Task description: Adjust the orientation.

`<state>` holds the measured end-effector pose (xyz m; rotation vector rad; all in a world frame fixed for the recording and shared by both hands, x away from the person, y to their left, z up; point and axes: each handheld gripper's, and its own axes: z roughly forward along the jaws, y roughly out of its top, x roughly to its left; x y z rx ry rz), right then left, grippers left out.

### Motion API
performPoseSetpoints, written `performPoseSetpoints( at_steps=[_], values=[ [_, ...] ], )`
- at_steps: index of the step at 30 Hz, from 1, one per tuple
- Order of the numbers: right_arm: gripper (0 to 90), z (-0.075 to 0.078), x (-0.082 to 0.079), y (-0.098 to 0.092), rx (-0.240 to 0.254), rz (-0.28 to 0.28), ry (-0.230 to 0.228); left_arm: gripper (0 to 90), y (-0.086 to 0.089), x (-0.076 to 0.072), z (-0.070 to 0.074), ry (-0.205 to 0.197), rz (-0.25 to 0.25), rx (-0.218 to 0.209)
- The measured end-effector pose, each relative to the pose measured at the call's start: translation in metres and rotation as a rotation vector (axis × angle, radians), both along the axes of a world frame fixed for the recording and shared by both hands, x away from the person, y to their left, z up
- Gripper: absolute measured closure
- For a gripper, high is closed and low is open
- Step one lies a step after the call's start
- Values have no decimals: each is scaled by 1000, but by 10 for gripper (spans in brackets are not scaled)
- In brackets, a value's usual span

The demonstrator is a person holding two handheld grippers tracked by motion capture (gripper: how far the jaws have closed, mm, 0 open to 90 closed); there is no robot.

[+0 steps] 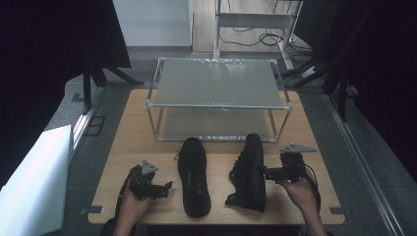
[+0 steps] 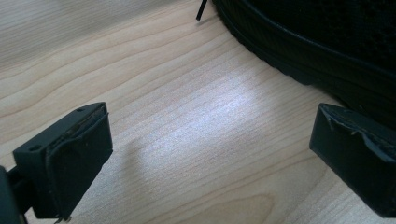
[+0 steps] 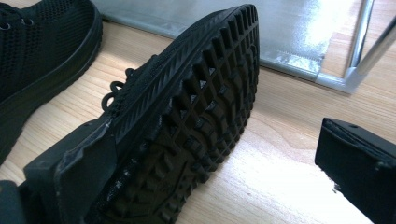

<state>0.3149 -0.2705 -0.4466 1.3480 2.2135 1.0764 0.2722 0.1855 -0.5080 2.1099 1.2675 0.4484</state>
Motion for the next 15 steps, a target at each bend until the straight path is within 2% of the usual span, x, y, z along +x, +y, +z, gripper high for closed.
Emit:
performPoseSetpoints(
  at_steps=[4,10,15],
  values=[
    [24,2,-5,-3,-20,-8,-21,0,0,0,0,3,-3,2],
    [48,2,-12,-22,16,-58,-26,0,0,0,0,2,2,3],
    [86,2,-20,-32,11,-92,-52,0,0,0,0,5,2,7]
  ],
)
